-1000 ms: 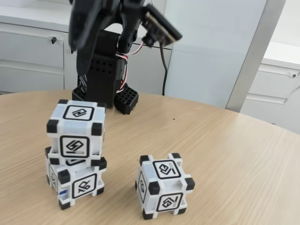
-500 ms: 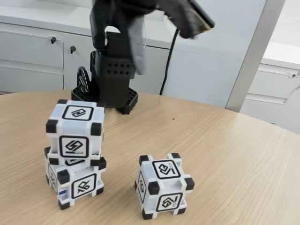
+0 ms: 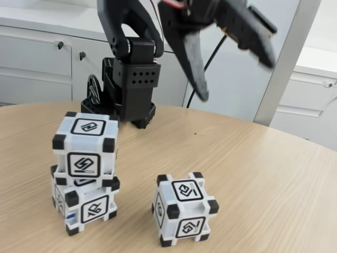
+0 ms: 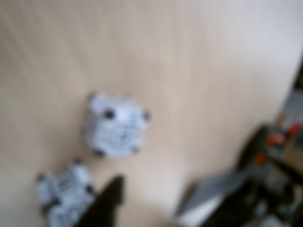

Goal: Stack cubes from left to right.

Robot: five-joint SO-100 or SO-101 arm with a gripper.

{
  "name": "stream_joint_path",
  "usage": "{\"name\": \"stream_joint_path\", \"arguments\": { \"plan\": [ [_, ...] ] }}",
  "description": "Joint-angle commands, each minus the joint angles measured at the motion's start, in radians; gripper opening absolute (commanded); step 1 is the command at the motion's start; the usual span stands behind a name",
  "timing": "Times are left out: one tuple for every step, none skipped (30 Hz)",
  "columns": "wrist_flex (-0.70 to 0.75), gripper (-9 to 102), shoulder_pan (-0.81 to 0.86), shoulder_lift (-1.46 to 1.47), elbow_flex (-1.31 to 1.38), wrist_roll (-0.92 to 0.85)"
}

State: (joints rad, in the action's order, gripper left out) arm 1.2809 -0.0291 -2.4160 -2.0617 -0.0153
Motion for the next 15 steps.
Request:
{"name": "stream_joint_path", "arguments": {
  "plan": [
    [-0.02, 37, 0.0, 0.077, 0.005, 0.037],
    [-0.02, 37, 0.0, 0.104, 0.005, 0.048],
    [-0.02, 37, 0.0, 0.13, 0.005, 0.06],
    [-0.02, 37, 0.0, 0.155, 0.005, 0.071],
    [-0.02, 37, 0.002, 0.178, 0.005, 0.081],
    [-0.02, 37, 0.002, 0.199, 0.005, 0.087],
    [-0.02, 37, 0.002, 0.216, 0.005, 0.098],
    [-0.021, 36, 0.003, 0.233, 0.005, 0.106],
    [-0.021, 36, 0.009, 0.247, 0.005, 0.118],
    [-0.021, 36, 0.021, 0.256, 0.005, 0.127],
    [-0.021, 35, 0.043, 0.264, 0.005, 0.129],
    [-0.021, 35, 0.064, 0.27, 0.006, 0.127],
    [-0.021, 35, 0.084, 0.273, 0.009, 0.114],
    [-0.021, 35, 0.104, 0.273, 0.011, 0.103],
    [-0.021, 35, 0.118, 0.273, 0.011, 0.097]
  ]
}}
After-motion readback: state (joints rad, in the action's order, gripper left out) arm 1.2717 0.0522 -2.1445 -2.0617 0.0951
